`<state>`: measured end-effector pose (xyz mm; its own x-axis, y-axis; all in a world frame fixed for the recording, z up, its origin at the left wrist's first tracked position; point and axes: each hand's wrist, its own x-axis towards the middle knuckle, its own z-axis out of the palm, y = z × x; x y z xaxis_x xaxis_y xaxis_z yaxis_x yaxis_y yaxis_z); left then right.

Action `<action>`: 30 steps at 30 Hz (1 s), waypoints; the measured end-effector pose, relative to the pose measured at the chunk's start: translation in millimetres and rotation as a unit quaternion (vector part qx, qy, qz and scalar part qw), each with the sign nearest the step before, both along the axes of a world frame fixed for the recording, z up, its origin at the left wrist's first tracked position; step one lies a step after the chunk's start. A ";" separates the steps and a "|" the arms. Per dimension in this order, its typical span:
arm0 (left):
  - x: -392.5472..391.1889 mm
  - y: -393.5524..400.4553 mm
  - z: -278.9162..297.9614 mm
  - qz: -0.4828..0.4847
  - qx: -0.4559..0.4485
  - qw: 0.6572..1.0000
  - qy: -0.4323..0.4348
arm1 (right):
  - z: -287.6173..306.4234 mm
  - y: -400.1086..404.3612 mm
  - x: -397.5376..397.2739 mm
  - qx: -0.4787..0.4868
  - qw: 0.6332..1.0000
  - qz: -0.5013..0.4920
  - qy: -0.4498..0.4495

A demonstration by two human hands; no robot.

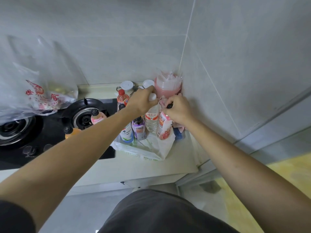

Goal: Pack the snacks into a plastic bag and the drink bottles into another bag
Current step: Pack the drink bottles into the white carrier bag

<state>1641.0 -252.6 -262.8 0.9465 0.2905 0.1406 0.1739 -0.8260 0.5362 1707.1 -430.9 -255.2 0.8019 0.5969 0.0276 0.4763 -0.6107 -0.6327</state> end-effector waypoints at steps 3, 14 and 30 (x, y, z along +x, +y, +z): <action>2.4 0.8 -8.3 -0.014 -0.002 1.000 0.024 | -10.0 2.4 -8.8 -0.006 1.000 0.010 0.018; 11.5 20.9 -40.0 -0.037 -0.010 0.995 0.088 | -59.5 14.0 -28.1 -0.046 0.993 -0.019 0.107; 21.8 33.6 -45.1 -0.091 -0.001 0.986 0.137 | -63.2 -4.1 -3.3 -0.051 0.995 -0.088 0.004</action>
<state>1662.8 -219.0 -307.9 0.9856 0.1115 -0.1274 0.1604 -0.8558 0.4918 1703.7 -435.0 -318.4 0.8938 0.4473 -0.0316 0.3527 -0.7446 -0.5667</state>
